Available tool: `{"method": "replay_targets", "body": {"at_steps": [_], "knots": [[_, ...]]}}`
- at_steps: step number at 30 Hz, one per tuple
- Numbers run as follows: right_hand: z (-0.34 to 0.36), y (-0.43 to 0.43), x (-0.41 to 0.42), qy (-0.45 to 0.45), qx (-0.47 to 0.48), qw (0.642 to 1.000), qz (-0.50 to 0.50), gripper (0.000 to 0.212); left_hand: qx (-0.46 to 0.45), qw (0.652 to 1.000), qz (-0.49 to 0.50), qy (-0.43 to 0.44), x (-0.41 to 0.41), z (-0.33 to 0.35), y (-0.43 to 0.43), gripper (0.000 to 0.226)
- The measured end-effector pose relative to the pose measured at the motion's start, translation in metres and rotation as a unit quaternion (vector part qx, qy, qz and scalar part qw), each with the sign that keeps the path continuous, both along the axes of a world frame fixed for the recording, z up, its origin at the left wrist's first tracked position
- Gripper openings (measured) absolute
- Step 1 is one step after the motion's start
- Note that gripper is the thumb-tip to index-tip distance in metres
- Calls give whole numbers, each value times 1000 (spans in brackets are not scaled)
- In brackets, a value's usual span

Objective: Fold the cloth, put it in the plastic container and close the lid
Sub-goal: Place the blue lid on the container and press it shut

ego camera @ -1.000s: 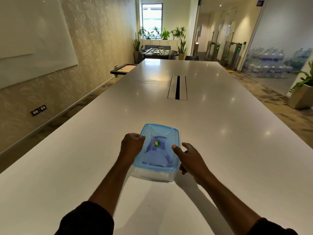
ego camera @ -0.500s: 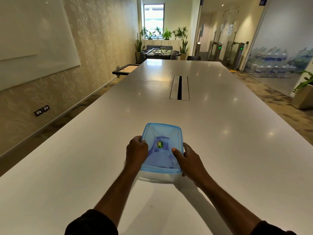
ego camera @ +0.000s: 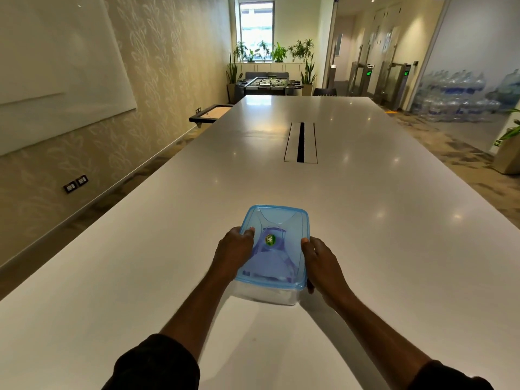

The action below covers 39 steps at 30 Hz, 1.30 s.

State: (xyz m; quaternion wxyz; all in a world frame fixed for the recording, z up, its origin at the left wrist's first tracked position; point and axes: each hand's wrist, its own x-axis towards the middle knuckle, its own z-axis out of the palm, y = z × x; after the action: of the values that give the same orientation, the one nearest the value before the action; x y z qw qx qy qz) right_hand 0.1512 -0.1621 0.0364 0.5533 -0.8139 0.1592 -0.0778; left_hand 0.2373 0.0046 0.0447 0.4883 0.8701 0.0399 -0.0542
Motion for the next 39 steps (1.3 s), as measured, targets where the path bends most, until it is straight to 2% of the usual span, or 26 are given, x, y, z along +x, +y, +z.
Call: {"method": "replay_targets", "body": {"at_steps": [9, 14, 15, 17, 18, 19, 21, 22, 25, 27, 32, 36, 39], "knots": [[-1, 4, -4, -61, 43, 997, -13, 34, 42, 995, -42, 75, 9, 6, 0, 54], [-3, 0, -2, -64, 61, 996, -18, 30, -56, 989, -64, 121, 15, 14, 5, 40], [-3, 0, -2, -64, 65, 996, -17, 29, -85, 988, -57, 115, 18, 16, 5, 45], [-4, -1, 0, -63, 64, 996, -14, 28, -130, 986, -51, 90, 26, 21, 4, 72], [-5, -1, 1, -63, 63, 996, -14, 28, -139, 986, -62, 71, 32, 22, 3, 75], [-6, -2, 1, -62, 61, 996, -14, 28, -143, 985, -75, 52, 37, 23, 2, 65], [-5, -2, 1, -63, 59, 996, -16, 28, -129, 988, -77, 29, 48, 20, -4, 28], [-5, -2, 1, -63, 57, 996, -15, 28, -107, 993, -56, 15, 53, 20, -5, 25], [-5, -3, 2, -58, 56, 997, -13, 28, -69, 998, -8, -11, 71, 9, -7, 50], [-5, -4, 2, -55, 50, 997, -10, 29, -77, 997, 10, -3, 78, 5, -8, 56], [-5, -4, 1, -56, 48, 997, -7, 29, -74, 997, 32, -16, 80, 5, -10, 48], [-8, -4, 2, -55, 33, 998, -11, 31, -62, 997, 46, -26, 80, 6, -12, 29], [-7, -4, 2, -53, 28, 998, -11, 31, -60, 997, 52, -23, 83, 5, -12, 39]]}}
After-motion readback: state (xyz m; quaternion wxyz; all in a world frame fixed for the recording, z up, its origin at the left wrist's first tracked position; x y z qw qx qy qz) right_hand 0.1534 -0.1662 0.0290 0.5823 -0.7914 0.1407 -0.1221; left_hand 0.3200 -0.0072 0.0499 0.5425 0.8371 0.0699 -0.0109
